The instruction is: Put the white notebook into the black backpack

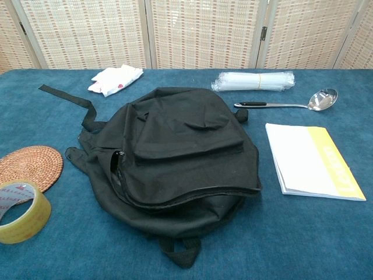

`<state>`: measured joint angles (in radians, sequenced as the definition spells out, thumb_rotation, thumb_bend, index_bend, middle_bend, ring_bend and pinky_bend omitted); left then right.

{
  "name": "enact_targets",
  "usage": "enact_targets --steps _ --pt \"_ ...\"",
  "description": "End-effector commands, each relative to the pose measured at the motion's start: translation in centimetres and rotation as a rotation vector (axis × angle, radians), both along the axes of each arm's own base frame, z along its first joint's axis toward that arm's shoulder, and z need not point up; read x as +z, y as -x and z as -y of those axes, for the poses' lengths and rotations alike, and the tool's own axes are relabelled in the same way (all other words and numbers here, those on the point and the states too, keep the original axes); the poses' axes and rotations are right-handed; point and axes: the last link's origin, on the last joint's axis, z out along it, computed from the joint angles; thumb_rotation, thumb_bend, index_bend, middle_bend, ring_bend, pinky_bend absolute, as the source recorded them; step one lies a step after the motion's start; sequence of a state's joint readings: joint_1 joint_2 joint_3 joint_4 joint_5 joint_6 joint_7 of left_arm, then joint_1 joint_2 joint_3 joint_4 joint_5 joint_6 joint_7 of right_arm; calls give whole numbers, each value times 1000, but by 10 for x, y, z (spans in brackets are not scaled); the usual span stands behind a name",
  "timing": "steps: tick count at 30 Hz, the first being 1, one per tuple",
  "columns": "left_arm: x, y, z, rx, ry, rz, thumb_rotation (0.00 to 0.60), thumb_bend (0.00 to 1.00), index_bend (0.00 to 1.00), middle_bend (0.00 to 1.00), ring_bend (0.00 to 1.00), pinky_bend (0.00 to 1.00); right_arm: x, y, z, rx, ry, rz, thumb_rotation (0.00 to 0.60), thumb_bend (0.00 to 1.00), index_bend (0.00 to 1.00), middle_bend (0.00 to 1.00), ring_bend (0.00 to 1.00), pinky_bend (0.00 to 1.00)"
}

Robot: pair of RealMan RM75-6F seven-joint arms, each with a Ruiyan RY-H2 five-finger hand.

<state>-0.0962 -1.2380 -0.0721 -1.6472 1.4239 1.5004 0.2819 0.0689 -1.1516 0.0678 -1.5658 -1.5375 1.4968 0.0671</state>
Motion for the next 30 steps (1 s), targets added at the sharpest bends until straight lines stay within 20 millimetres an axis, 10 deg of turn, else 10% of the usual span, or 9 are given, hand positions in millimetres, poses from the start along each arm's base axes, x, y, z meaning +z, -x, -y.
enact_targets --steps 1,30 --pt "0 0 0 0 -1 0 600 194 157 70 80 0 0 0 1 2 1 2 600 132 0 0 104 18" --pt "-3 -30 -17 -137 72 15 600 194 163 69 81 0 3 5 -2 17 -20 -15 600 131 0 0 105 18"
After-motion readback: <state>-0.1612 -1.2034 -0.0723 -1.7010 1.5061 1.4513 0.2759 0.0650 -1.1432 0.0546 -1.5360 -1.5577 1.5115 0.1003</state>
